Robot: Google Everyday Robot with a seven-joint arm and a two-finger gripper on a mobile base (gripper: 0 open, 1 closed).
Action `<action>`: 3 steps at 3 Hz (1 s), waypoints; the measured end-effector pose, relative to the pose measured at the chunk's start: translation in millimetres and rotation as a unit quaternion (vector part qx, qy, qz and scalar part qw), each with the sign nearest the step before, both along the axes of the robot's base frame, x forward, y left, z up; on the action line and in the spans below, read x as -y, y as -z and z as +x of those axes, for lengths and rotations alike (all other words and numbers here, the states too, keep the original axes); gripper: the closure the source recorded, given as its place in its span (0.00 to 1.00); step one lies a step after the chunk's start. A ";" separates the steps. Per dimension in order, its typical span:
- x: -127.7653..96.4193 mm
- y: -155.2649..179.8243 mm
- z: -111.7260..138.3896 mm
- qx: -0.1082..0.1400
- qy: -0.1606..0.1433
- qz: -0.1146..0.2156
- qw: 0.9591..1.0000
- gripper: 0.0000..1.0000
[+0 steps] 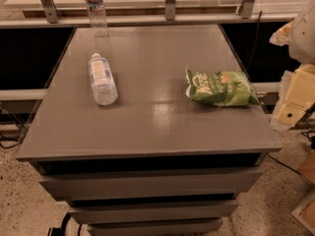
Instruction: Move green jalapeno chip bag near blue plastic bottle
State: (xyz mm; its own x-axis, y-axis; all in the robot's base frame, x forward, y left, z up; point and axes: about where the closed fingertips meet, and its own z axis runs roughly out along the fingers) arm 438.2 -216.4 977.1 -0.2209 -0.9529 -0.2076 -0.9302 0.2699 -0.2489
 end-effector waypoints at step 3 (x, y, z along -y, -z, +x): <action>-11.9 8.8 37.5 0.030 -0.027 -0.004 0.999 0.00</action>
Offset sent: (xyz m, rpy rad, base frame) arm 0.0341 0.0030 -0.0037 -0.0217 -0.0301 0.0193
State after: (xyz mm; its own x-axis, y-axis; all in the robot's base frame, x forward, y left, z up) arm 475.8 -204.5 968.3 -0.1569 -0.9648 -0.2111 -0.9266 0.2178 -0.3065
